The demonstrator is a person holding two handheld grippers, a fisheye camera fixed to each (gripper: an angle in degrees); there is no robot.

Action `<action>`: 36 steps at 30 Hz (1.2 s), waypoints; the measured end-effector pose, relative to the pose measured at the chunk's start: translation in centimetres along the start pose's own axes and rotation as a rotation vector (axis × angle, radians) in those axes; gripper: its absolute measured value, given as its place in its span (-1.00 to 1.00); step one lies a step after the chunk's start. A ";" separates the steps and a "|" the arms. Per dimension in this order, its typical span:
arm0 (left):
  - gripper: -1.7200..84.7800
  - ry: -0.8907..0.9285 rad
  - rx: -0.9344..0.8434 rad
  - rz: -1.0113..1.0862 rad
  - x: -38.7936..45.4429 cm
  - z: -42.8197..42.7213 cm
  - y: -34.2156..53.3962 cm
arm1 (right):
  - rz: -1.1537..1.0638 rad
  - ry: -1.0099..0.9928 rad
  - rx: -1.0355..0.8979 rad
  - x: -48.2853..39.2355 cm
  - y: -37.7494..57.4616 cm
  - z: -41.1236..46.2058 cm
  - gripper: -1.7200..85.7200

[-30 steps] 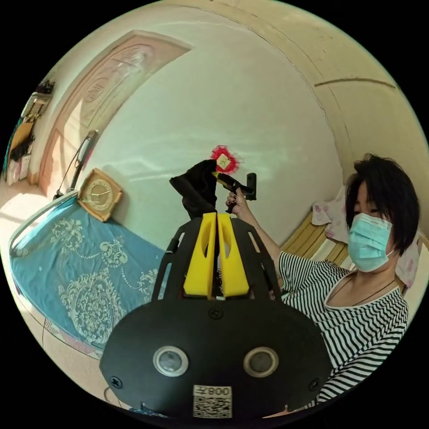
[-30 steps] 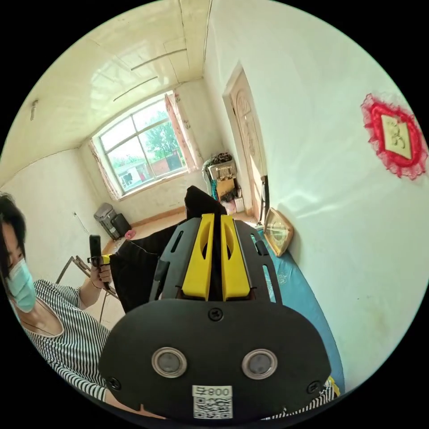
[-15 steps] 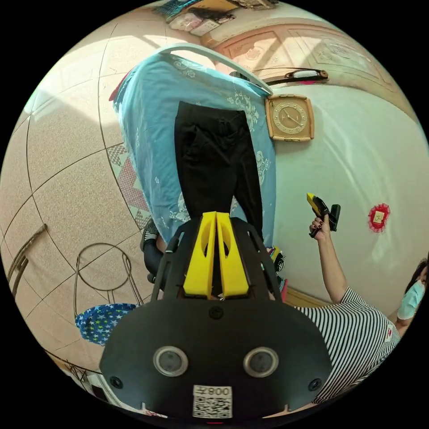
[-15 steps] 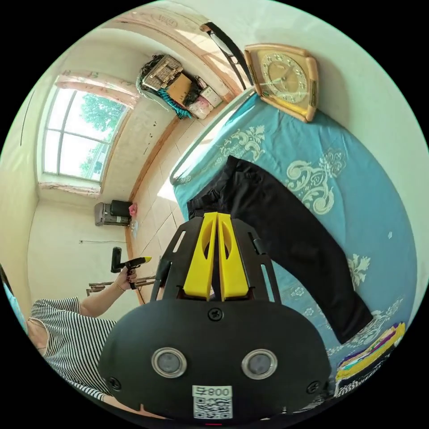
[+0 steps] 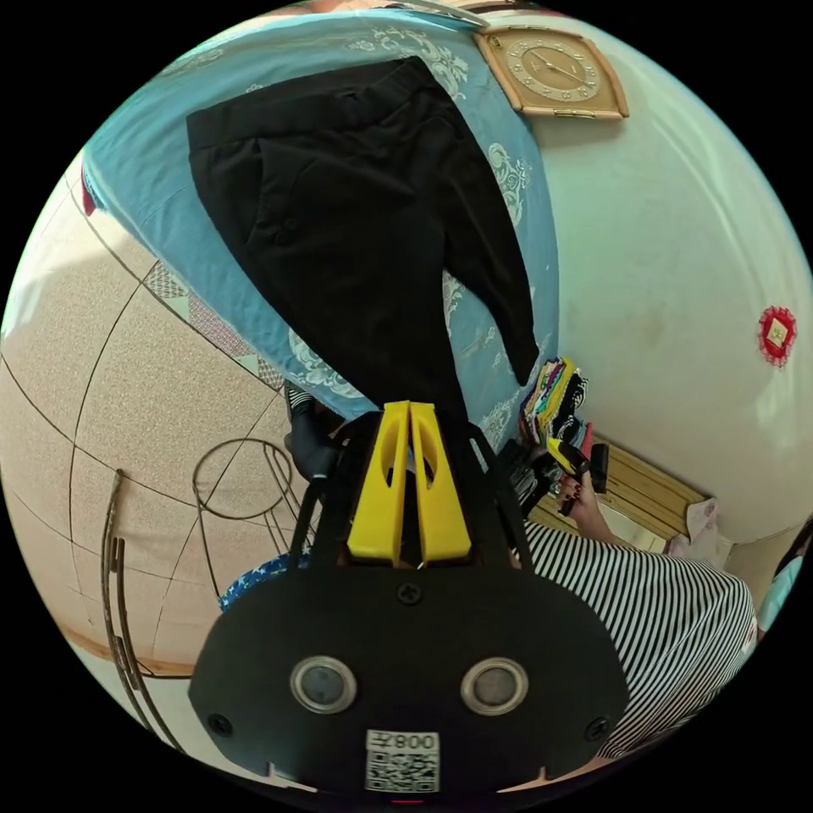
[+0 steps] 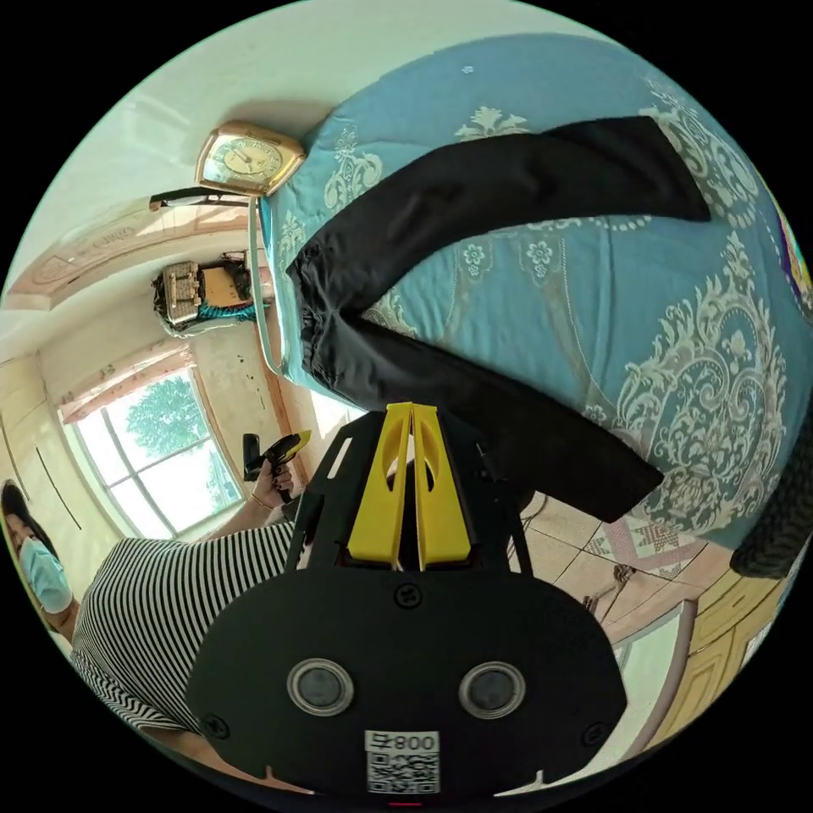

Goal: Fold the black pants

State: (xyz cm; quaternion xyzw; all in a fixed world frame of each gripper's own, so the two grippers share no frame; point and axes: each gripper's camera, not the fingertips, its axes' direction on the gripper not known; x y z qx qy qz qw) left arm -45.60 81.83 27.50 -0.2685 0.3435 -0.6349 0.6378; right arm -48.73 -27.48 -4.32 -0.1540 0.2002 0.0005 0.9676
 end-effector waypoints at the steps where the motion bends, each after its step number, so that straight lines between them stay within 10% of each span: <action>1: -0.96 -0.020 -0.027 0.006 1.2 1.6 0.3 | 0.040 -0.018 0.019 2.1 1.8 0.5 -0.95; 23: -0.93 -0.121 -0.378 0.266 36.9 36.6 9.5 | 0.451 -0.182 0.196 34.5 30.1 13.9 -0.83; 36: -0.79 -0.454 -0.839 0.958 74.9 74.2 15.7 | 0.573 -0.363 0.353 52.7 45.0 26.7 -0.78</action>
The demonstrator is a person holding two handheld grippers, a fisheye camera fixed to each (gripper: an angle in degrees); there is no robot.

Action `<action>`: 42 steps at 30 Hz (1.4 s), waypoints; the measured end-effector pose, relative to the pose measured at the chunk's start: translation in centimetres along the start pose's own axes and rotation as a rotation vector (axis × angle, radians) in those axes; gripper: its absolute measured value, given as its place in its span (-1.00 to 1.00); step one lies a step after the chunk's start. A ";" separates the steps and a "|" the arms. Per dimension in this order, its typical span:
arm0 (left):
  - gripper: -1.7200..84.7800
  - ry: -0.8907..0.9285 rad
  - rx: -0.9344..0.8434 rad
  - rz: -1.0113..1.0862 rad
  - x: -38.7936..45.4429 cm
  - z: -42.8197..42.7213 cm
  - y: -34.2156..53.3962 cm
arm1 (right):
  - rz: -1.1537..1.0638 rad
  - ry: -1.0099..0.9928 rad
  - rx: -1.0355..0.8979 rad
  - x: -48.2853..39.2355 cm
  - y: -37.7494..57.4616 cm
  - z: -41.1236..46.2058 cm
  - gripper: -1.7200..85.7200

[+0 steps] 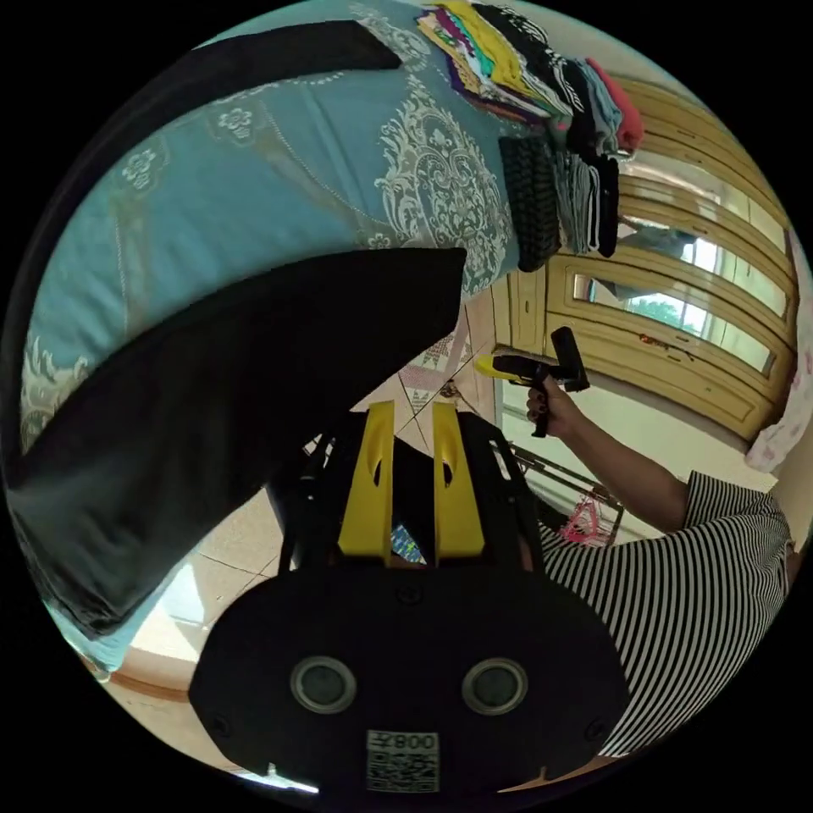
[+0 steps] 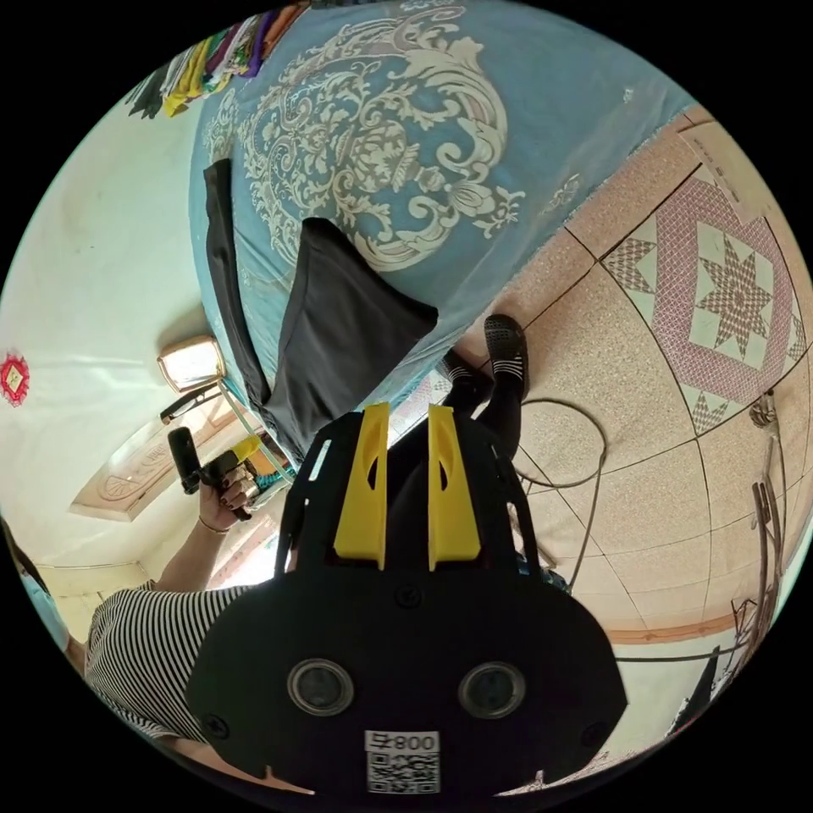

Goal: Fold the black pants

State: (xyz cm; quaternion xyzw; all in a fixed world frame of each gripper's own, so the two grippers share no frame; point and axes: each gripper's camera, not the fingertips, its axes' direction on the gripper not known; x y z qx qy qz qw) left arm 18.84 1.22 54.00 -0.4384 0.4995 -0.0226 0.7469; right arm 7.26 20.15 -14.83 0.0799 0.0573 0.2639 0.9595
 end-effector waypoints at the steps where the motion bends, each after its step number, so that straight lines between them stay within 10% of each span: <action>1: -0.79 -0.050 -0.028 0.063 2.6 0.4 -4.2 | 0.001 -0.030 0.033 2.2 0.3 0.1 -0.77; 15: -0.80 -0.510 -0.124 0.424 23.6 4.0 -34.3 | 0.032 -0.523 0.278 22.5 0.8 4.4 -0.72; 19: -0.90 -0.405 -0.122 0.400 25.7 1.2 -38.5 | -0.010 -0.629 0.312 24.8 0.9 4.3 -0.76; 42: -0.93 -0.312 0.015 0.341 29.0 -12.5 -56.5 | -0.217 -0.460 0.381 22.7 -4.1 -4.2 -0.94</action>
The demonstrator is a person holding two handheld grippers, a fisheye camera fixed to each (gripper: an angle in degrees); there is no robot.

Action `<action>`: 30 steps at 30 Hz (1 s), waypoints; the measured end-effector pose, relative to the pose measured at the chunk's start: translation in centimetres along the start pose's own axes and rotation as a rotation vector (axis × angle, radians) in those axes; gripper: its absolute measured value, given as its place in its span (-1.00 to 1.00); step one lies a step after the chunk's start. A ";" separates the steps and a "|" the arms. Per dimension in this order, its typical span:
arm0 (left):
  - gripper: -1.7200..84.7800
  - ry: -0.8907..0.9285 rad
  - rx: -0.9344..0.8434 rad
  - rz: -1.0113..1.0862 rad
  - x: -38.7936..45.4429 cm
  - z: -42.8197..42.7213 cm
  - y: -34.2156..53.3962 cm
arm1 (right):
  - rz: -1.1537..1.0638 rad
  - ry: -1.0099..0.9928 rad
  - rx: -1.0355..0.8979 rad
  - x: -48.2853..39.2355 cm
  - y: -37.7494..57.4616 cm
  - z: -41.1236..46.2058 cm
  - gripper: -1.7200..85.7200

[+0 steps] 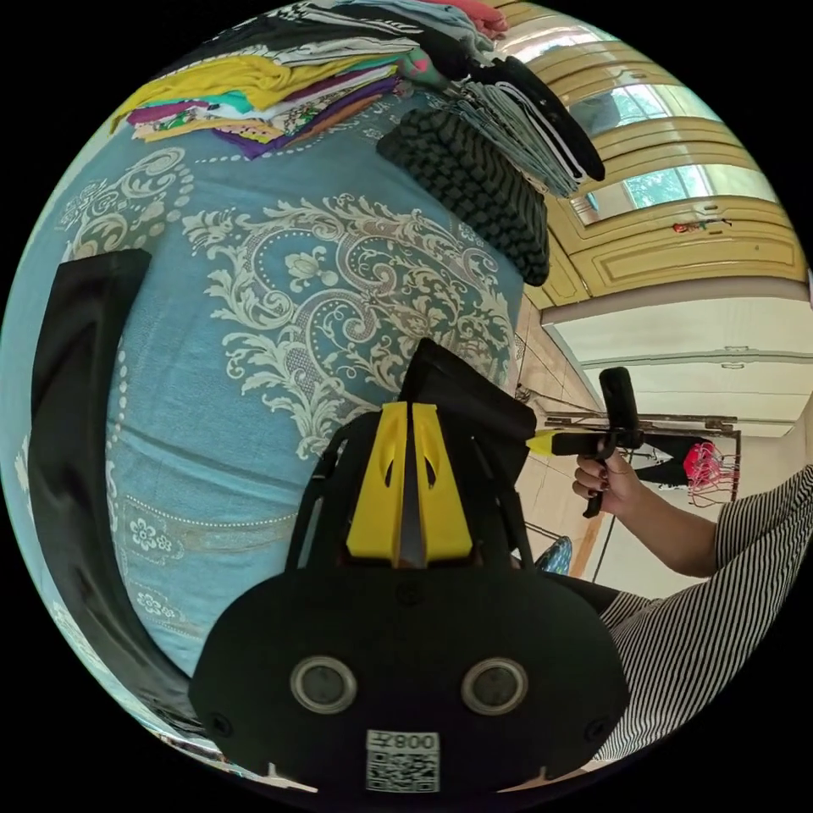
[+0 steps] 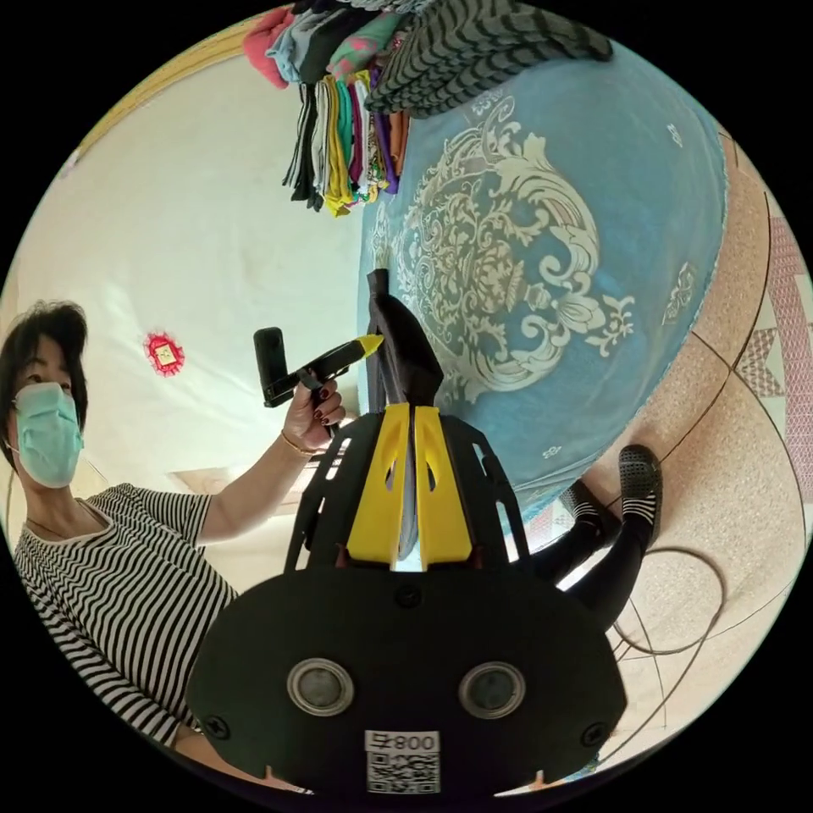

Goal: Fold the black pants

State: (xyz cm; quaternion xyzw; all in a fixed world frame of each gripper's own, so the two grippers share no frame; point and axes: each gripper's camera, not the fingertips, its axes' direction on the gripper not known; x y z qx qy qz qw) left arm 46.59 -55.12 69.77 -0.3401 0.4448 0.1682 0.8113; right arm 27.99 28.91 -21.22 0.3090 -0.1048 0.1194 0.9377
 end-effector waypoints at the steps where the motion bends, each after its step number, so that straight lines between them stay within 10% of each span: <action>1: -0.92 0.014 -0.009 -0.033 -1.2 0.3 -0.5 | 0.034 0.021 -0.016 1.0 -1.1 0.9 -0.94; 14: -0.82 -0.125 0.349 -0.204 -16.6 -14.4 4.0 | 0.014 0.163 0.072 -3.7 -6.9 2.3 -0.82; 30: -0.78 -0.245 0.262 -0.262 -36.9 -16.4 -2.1 | -0.514 0.452 -0.190 -24.1 -33.4 33.0 -0.72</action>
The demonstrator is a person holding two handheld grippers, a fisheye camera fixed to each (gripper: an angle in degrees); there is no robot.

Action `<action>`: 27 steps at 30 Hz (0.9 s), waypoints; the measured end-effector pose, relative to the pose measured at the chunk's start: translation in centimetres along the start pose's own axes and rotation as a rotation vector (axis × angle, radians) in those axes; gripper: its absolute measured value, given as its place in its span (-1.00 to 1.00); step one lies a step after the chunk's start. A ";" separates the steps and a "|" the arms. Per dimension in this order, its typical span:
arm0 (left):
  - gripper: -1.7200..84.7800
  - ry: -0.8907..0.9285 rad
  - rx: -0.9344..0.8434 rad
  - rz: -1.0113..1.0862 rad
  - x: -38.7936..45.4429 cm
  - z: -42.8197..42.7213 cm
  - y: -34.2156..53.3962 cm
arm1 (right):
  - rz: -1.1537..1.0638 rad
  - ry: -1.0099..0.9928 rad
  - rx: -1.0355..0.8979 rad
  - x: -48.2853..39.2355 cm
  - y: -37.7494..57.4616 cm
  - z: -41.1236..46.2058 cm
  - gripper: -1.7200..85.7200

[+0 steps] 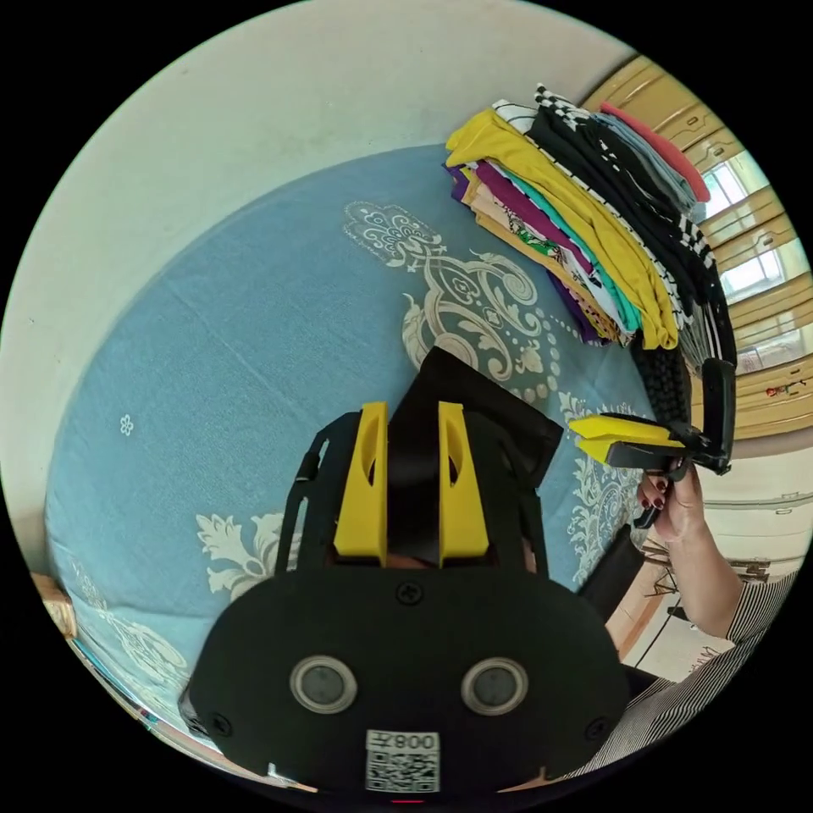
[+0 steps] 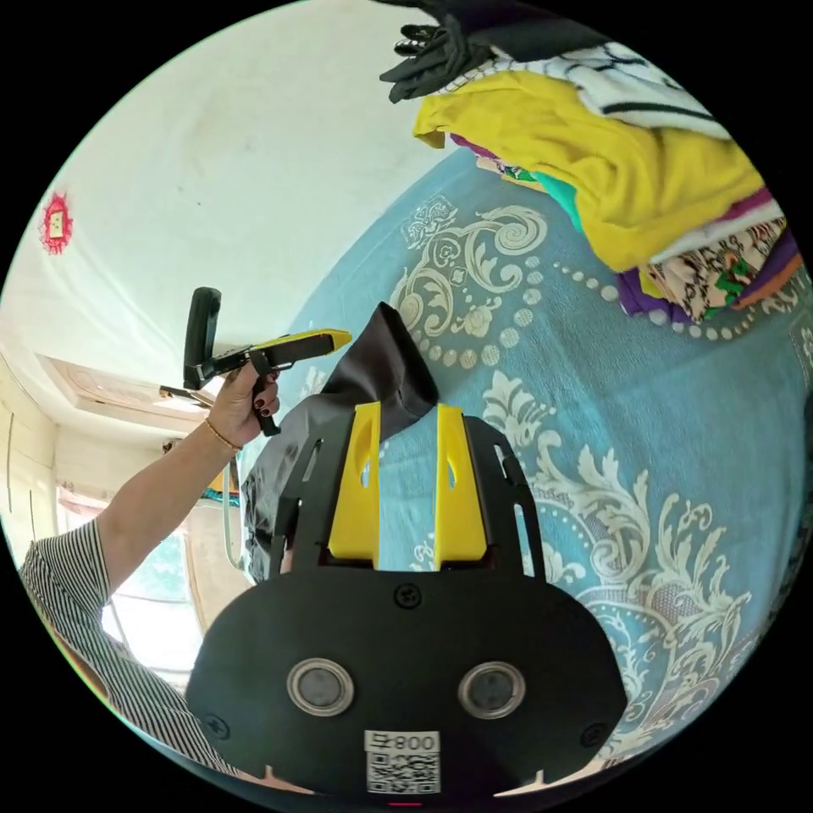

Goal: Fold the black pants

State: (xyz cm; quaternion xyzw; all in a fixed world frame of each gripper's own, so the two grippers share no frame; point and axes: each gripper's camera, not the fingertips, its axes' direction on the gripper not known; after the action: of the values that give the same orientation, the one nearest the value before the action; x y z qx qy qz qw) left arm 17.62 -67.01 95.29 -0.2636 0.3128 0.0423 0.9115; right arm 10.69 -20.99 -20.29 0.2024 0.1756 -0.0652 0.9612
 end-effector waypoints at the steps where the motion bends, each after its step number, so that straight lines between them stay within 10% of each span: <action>1: -0.79 -0.008 -0.021 0.015 -0.5 0.8 0.0 | -0.009 0.019 0.001 -0.7 -1.0 0.7 -0.72; 15: -0.93 0.044 0.216 0.257 -4.3 -5.0 5.4 | -0.294 -0.136 0.119 -8.0 -6.4 -2.9 -0.91; 21: -0.94 -0.204 0.027 0.173 -8.1 4.9 8.5 | -0.158 0.025 -0.023 -5.9 -9.3 1.9 -0.92; 27: -0.94 0.035 0.169 0.095 -15.4 3.9 19.2 | -0.064 0.038 0.001 -5.5 -10.7 2.8 -0.94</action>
State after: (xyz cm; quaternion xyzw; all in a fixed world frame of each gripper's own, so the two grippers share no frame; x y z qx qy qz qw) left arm 2.82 -47.23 98.30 -0.1714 0.3431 0.0543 0.9219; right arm 4.30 -31.55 -19.81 0.1984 0.2001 -0.0920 0.9551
